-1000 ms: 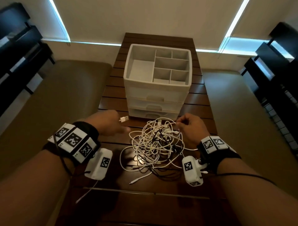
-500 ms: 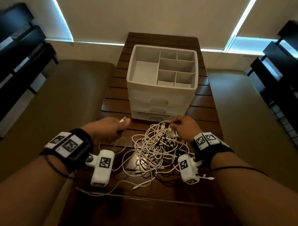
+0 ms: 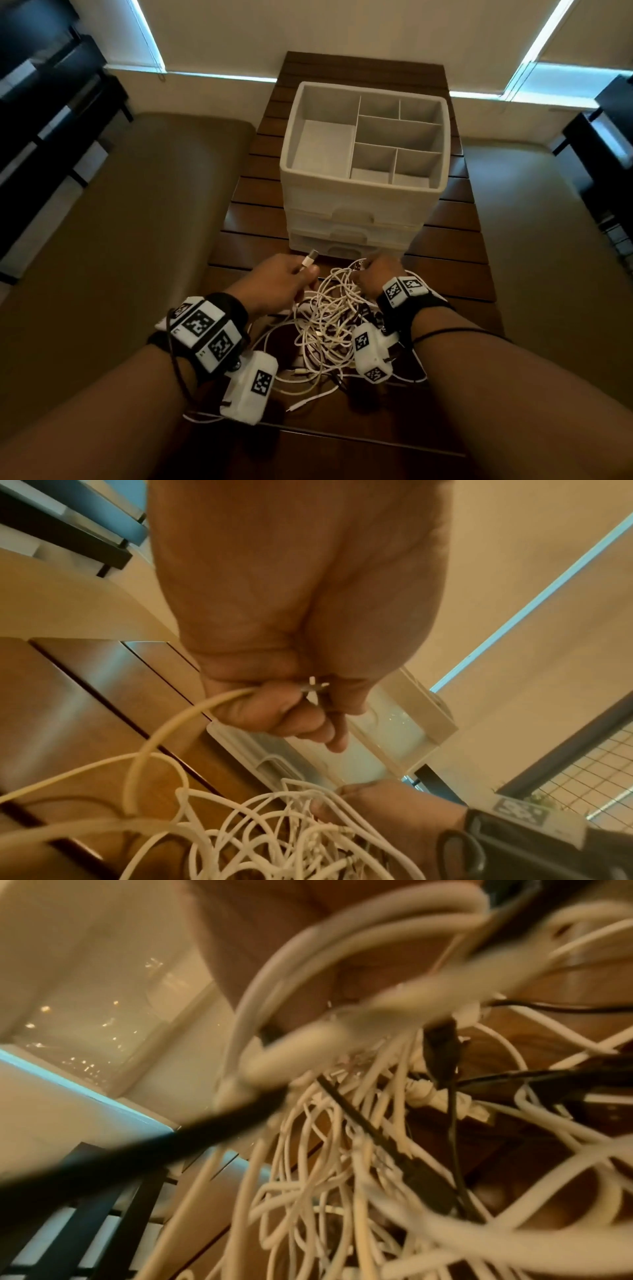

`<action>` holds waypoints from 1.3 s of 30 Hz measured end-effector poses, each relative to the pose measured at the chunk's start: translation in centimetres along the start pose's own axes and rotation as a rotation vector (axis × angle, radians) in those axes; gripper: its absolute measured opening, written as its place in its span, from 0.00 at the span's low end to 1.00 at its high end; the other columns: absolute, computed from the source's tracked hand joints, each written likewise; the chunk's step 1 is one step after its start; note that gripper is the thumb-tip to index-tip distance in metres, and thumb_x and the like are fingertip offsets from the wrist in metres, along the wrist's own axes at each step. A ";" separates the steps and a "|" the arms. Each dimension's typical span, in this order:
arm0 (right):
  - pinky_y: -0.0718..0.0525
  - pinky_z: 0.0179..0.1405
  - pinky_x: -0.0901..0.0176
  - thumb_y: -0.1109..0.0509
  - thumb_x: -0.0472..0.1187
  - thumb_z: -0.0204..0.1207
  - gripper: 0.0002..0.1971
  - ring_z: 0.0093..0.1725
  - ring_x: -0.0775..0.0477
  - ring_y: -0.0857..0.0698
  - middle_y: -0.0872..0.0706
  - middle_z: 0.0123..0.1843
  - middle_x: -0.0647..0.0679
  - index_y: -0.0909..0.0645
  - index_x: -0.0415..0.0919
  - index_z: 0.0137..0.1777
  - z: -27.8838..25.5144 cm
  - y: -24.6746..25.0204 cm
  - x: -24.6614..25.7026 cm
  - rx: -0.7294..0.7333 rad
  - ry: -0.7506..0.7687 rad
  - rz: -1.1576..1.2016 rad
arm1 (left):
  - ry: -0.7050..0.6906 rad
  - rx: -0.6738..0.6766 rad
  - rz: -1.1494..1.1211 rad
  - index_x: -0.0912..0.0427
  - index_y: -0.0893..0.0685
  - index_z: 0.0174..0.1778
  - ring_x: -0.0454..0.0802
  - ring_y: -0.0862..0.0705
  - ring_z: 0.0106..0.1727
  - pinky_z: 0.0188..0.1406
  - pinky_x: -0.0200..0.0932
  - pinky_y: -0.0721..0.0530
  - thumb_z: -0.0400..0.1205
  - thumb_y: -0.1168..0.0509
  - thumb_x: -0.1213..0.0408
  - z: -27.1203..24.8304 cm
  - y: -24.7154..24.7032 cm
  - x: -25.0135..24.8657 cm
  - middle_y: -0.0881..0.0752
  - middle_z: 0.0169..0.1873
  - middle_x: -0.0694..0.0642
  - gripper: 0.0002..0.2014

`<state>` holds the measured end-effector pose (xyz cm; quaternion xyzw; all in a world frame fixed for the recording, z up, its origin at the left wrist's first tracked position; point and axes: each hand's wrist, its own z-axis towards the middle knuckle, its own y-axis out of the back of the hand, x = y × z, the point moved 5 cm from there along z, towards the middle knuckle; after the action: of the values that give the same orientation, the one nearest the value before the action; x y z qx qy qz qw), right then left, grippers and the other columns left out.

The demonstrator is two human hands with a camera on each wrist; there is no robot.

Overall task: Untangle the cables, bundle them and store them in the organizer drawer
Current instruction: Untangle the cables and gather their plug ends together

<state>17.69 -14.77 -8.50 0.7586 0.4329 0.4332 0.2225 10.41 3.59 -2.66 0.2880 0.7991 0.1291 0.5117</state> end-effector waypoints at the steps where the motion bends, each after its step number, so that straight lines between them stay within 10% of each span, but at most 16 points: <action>1: 0.25 0.45 0.60 0.32 0.43 0.77 0.16 0.61 0.37 0.16 0.15 0.60 0.38 0.17 0.35 0.61 0.1 0.0 0.0 -0.004 0.003 0.006 | -0.022 -0.009 0.038 0.56 0.14 0.41 0.43 0.23 0.27 0.31 0.39 0.24 0.88 0.43 0.53 0.1 -0.2 -0.2 0.19 0.27 0.50 0.17; 17: 0.26 0.63 0.43 0.39 0.54 0.80 0.14 0.59 0.38 0.17 0.13 0.56 0.45 0.16 0.48 0.53 -2.4 0.9 0.9 -0.156 0.161 -0.220 | -0.045 -0.177 0.130 0.66 0.12 0.46 0.54 0.18 0.35 0.37 0.46 0.25 0.87 0.43 0.50 0.8 0.1 -1.5 0.16 0.33 0.59 0.23; 22: 0.15 0.43 0.50 0.28 0.47 0.76 0.10 0.42 0.43 0.12 0.11 0.39 0.44 0.15 0.40 0.42 -5.5 5.6 2.4 -0.216 0.319 0.169 | -0.165 -0.246 -0.070 0.56 0.10 0.45 0.33 0.22 0.25 0.31 0.35 0.26 0.87 0.41 0.54 0.0 1.4 -4.0 0.18 0.26 0.42 0.16; 26: 0.11 0.38 0.46 0.20 0.38 0.68 0.11 0.36 0.39 0.10 0.12 0.36 0.37 0.21 0.39 0.40 -8.4 8.0 3.9 -0.170 0.383 0.572 | -0.204 -0.103 -0.289 0.50 0.10 0.48 0.38 0.18 0.31 0.32 0.35 0.24 0.87 0.40 0.55 -0.5 0.3 -6.6 0.13 0.30 0.45 0.12; 32: 0.19 0.29 0.69 0.23 0.39 0.72 0.05 0.29 0.61 0.18 0.12 0.35 0.45 0.14 0.38 0.38 -10.5 9.4 4.8 -0.264 0.446 0.651 | -0.194 0.066 -0.470 0.63 0.14 0.53 0.39 0.26 0.24 0.31 0.35 0.24 0.88 0.41 0.58 -1.3 -0.7 -8.5 0.19 0.25 0.47 0.14; 39: 0.15 0.26 0.56 0.29 0.43 0.78 0.07 0.28 0.50 0.16 0.13 0.40 0.41 0.21 0.40 0.47 -12.2 7.2 3.9 -0.275 0.331 0.836 | -0.122 -0.039 -0.524 0.61 0.18 0.45 0.39 0.24 0.22 0.21 0.33 0.26 0.89 0.43 0.63 -1.4 -0.6 -9.3 0.16 0.31 0.52 0.11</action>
<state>11.64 -15.72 4.89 0.7521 0.0583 0.6541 0.0554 11.86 -2.27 4.56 0.0686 0.8115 -0.0099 0.5802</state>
